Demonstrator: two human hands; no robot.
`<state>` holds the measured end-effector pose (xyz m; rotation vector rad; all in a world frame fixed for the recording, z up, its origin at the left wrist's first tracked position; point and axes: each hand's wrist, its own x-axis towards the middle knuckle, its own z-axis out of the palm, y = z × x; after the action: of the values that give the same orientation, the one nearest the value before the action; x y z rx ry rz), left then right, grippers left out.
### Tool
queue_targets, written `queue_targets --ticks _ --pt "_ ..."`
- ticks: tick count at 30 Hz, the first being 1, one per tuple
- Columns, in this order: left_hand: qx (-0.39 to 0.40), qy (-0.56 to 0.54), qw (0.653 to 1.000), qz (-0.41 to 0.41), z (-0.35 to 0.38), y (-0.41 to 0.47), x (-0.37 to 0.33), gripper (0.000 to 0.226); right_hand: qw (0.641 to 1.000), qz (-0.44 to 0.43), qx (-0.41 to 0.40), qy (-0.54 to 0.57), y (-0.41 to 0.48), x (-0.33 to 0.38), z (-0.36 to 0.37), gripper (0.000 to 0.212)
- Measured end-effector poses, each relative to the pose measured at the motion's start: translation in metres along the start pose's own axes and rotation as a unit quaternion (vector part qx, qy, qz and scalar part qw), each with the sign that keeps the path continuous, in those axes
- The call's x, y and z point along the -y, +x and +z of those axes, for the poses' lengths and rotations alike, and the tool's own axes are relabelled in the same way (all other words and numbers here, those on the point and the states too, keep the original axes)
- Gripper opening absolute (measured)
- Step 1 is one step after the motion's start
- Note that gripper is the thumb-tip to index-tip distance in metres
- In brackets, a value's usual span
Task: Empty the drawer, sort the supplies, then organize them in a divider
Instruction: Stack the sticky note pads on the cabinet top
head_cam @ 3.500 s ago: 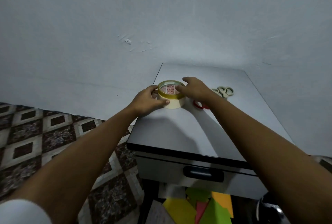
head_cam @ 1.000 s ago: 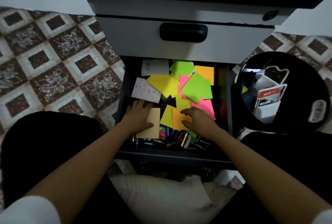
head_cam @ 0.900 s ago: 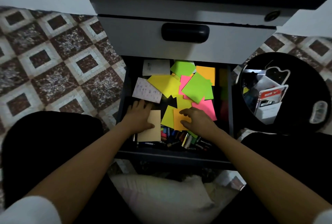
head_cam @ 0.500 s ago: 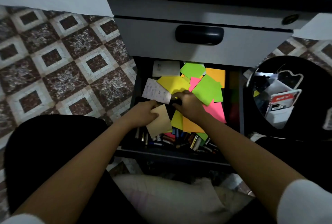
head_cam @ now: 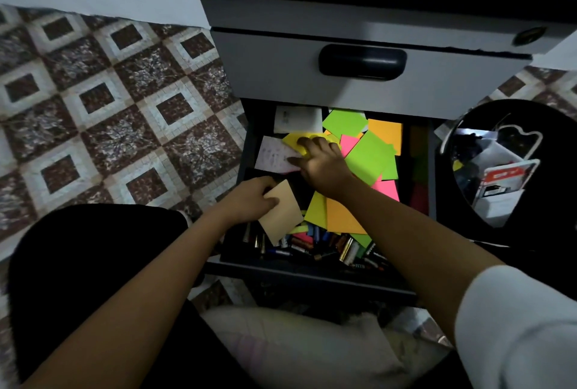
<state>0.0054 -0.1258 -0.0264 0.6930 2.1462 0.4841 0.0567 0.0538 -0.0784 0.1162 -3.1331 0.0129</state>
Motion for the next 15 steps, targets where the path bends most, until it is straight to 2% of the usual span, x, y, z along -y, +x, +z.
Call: queue_targets --ticks 3,5,7,10,12,15 --pt "0.004 -0.013 1.0 -0.016 0.0 0.002 -0.001 0.029 0.988 0.063 -0.047 0.135 -0.001 -0.002 -0.01 0.038" --pt "0.003 -0.029 0.999 -0.034 0.0 0.003 -0.002 0.032 0.95 0.14 -0.051 0.274 -0.004 -0.002 -0.021 0.039" --pt "-0.009 -0.048 0.998 -0.05 0.0 0.003 -0.004 0.032 0.887 0.21 -0.038 0.409 -0.008 -0.003 -0.033 0.032" --pt "-0.035 -0.111 0.991 -0.073 0.001 0.003 -0.007 0.029 0.777 0.29 -0.052 0.557 -0.019 -0.007 -0.052 0.02" --pt "-0.053 -0.177 0.978 -0.092 0.001 0.004 -0.008 0.025 0.71 0.322 -0.059 0.623 -0.029 -0.007 -0.062 0.015" --pt "-0.088 -0.303 0.942 -0.119 -0.001 0.004 -0.009 0.019 0.64 0.355 -0.05 0.68 -0.042 -0.003 -0.071 0.016"
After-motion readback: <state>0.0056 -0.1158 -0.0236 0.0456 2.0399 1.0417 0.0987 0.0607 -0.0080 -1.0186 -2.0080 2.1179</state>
